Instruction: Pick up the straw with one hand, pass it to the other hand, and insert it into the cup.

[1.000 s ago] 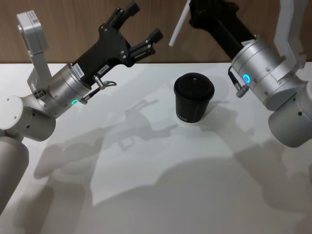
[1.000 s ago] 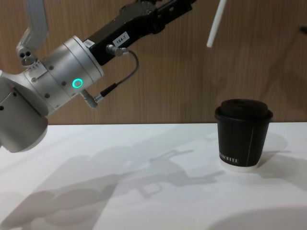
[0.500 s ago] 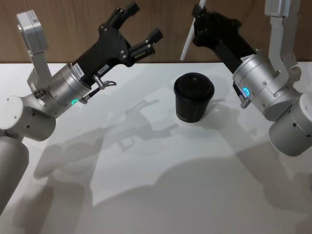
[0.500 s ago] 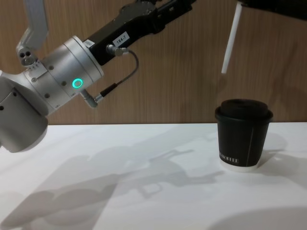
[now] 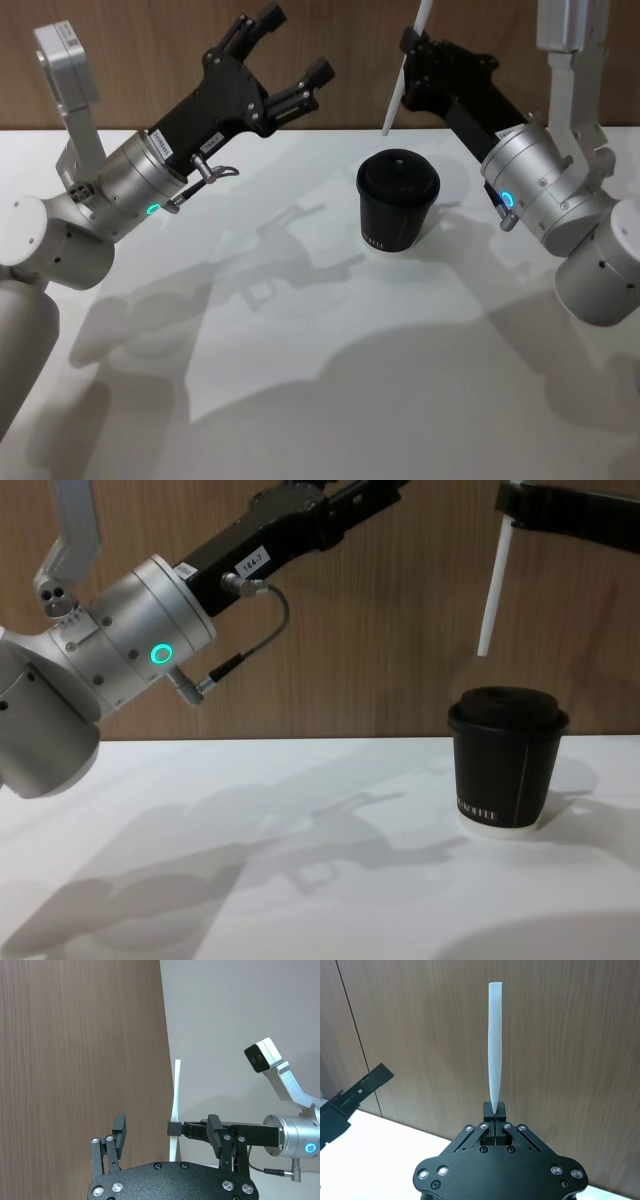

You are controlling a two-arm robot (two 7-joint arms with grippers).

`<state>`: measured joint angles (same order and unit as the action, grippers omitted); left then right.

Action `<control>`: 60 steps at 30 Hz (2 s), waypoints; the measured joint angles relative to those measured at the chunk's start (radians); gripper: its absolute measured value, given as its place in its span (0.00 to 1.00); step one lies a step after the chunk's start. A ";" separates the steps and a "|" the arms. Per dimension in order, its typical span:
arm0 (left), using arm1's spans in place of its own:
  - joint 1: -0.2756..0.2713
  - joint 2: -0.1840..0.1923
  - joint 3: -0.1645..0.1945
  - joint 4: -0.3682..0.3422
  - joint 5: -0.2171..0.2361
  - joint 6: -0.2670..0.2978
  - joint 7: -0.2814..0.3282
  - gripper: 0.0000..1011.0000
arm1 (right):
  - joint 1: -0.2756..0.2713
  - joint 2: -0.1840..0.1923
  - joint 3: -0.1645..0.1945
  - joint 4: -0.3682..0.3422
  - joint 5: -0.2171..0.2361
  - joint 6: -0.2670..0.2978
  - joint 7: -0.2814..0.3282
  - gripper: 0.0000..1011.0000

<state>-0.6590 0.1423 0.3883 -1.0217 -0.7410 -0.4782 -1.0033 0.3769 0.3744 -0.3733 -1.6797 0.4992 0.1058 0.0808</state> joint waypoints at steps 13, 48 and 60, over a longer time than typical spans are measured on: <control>0.000 0.000 0.000 0.000 0.000 0.000 0.000 0.99 | -0.004 -0.002 0.005 0.013 -0.022 0.004 0.006 0.01; 0.000 0.000 0.000 0.000 0.000 0.000 0.000 0.99 | -0.026 -0.007 0.028 -0.004 -0.060 0.035 0.012 0.01; 0.000 0.000 0.000 0.000 0.000 0.000 0.000 0.99 | -0.031 -0.013 0.031 -0.004 -0.062 0.056 0.024 0.01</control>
<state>-0.6591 0.1423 0.3882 -1.0218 -0.7410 -0.4782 -1.0033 0.3458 0.3610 -0.3421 -1.6835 0.4374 0.1614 0.1052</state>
